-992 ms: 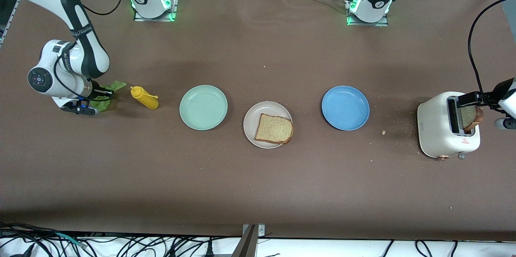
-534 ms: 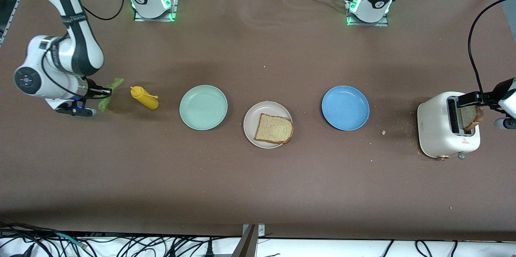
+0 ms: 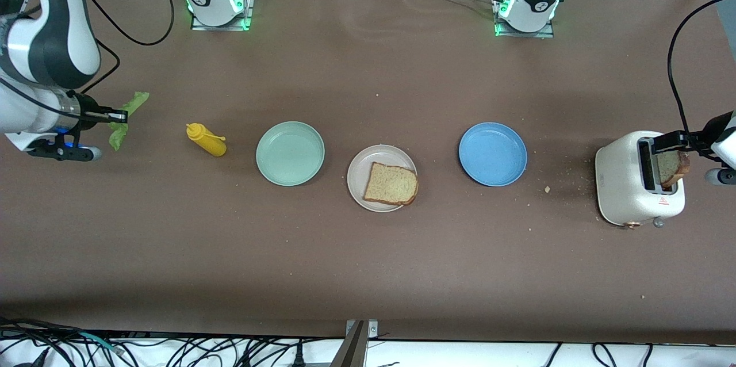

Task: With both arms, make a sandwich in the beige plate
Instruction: 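Lift the lettuce with the right gripper and carry it toward the beige plate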

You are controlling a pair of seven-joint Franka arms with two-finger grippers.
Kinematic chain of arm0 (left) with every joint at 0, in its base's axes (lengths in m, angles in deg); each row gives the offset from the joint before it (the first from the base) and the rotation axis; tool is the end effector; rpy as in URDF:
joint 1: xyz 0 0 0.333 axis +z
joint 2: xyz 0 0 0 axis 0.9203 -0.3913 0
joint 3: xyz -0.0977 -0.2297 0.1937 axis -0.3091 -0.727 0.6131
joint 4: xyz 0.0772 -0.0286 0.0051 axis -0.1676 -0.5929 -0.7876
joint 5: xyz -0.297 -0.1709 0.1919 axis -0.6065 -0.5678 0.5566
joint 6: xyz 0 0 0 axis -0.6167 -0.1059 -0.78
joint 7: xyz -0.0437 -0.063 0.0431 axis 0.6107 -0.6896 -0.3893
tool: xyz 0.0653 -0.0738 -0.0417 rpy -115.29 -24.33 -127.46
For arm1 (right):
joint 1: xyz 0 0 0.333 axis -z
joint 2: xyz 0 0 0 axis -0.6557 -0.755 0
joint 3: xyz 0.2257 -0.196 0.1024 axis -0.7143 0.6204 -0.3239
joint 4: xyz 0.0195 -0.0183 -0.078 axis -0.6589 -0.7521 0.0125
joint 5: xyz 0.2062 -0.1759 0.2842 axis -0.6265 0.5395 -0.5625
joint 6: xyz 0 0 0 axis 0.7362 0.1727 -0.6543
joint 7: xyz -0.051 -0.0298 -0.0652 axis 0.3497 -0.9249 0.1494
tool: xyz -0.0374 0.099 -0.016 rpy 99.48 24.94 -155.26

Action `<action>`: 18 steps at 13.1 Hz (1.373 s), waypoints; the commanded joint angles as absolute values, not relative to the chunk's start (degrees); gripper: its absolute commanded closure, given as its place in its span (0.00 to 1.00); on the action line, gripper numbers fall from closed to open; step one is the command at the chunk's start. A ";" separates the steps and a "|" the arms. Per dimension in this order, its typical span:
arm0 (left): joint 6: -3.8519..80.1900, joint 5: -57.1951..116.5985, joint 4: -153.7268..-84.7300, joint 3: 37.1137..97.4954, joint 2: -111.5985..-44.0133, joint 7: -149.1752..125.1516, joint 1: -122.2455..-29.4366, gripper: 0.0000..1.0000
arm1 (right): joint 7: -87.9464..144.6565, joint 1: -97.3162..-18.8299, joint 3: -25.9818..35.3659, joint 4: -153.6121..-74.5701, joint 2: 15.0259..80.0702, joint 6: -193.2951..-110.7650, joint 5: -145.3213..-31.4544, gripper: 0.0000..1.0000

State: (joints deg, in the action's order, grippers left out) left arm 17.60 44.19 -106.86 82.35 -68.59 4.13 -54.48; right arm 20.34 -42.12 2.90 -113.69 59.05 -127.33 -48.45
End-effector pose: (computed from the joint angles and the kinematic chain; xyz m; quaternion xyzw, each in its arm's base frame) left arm 0.6243 0.1155 0.4863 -0.9972 0.0111 0.0685 0.0284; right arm 0.5811 -0.0287 0.4383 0.9838 -0.0429 -0.1711 0.0331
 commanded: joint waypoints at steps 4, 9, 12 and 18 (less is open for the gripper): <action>17.25 45.55 -107.23 81.76 -67.92 4.19 -54.05 0.00 | -4.48 -41.15 -12.24 -108.06 59.15 -124.56 -51.35 1.00; 17.42 45.55 -107.14 81.85 -68.18 4.19 -53.70 0.00 | -24.81 -42.37 -17.89 -108.23 55.73 -136.58 -62.16 1.00; 17.42 45.55 -107.23 81.85 -68.18 4.28 -53.70 0.00 | -34.48 -46.93 -17.98 -107.88 51.52 -144.04 -64.72 1.00; 17.42 45.55 -107.23 81.94 -68.18 4.37 -53.61 0.00 | -53.56 -53.80 -18.07 -92.26 36.76 -149.78 -68.76 1.00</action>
